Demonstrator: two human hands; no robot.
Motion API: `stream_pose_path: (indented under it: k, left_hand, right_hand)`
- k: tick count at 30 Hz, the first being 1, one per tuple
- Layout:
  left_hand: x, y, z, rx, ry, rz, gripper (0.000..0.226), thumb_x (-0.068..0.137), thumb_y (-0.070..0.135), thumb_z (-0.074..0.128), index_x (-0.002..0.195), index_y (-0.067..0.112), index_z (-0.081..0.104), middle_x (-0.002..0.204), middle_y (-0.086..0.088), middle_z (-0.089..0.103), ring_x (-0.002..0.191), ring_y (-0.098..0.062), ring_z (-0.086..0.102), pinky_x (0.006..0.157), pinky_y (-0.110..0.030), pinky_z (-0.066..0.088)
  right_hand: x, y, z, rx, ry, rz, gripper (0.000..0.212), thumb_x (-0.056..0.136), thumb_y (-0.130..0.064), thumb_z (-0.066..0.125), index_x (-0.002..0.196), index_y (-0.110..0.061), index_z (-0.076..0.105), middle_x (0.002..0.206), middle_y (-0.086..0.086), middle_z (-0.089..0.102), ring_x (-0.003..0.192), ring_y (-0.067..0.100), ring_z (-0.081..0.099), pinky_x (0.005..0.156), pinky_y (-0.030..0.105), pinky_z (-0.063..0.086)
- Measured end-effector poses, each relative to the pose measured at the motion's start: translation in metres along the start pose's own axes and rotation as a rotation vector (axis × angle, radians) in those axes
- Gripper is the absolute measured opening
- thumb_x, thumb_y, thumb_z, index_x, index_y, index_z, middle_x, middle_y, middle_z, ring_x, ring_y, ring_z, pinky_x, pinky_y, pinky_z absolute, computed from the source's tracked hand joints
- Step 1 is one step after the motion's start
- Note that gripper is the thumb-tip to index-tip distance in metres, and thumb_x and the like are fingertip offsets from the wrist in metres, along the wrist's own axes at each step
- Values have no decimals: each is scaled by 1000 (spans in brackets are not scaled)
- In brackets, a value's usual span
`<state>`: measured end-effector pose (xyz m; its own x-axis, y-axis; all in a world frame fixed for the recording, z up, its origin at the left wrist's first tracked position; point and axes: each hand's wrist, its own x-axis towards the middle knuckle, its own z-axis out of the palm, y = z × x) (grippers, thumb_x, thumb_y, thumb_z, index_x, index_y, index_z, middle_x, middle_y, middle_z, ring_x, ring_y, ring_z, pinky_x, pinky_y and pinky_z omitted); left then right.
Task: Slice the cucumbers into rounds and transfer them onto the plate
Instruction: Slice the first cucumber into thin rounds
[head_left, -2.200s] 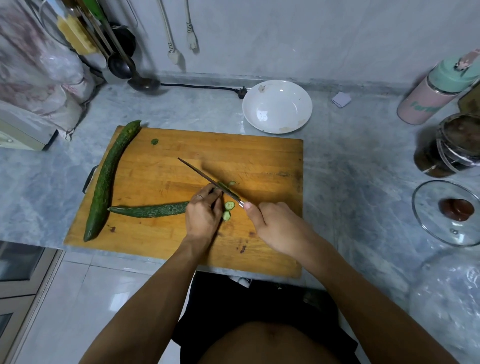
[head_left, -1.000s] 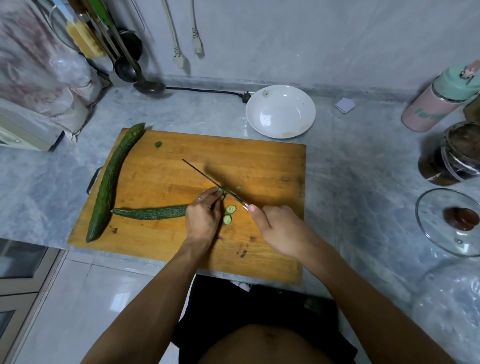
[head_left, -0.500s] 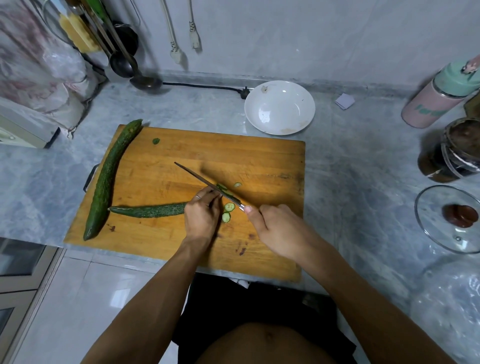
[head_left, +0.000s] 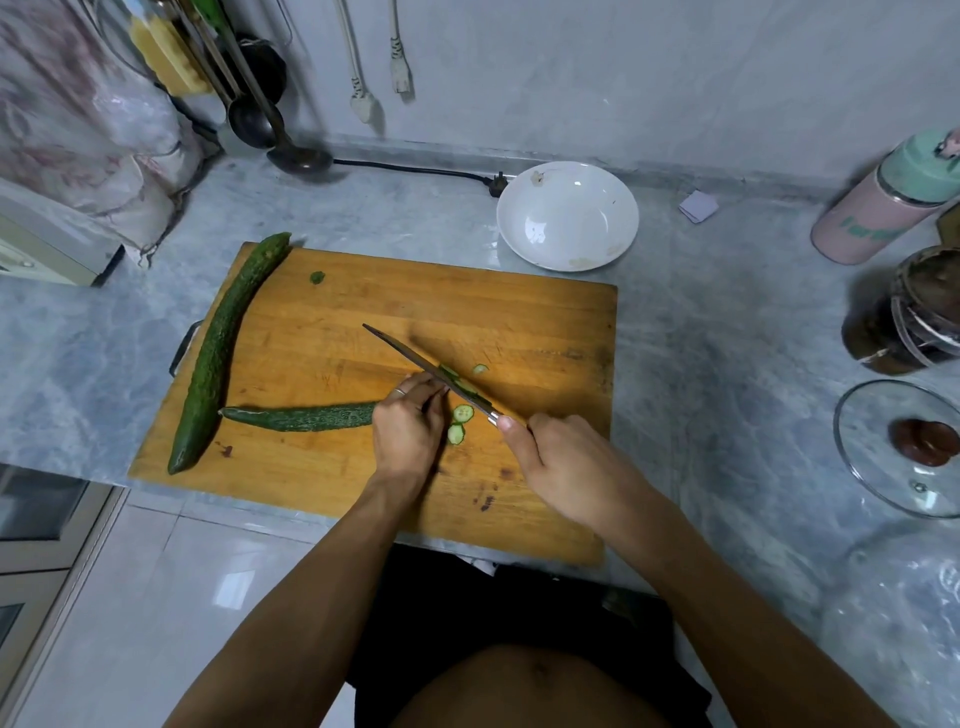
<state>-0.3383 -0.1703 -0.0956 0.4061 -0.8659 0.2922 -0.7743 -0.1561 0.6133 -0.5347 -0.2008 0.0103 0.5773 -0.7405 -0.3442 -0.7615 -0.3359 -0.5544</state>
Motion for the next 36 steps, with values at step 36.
stream_pose_path:
  k: [36]
  left_hand:
    - [0, 1, -15, 52, -72, -29, 25, 83, 1, 67, 102, 14, 77, 107, 0, 72, 91, -22, 68, 73, -33, 57]
  right_hand:
    - [40, 20, -3, 291, -2, 96, 68, 104, -52, 19, 63, -11, 53, 53, -1, 50, 49, 14, 50, 59, 29, 40]
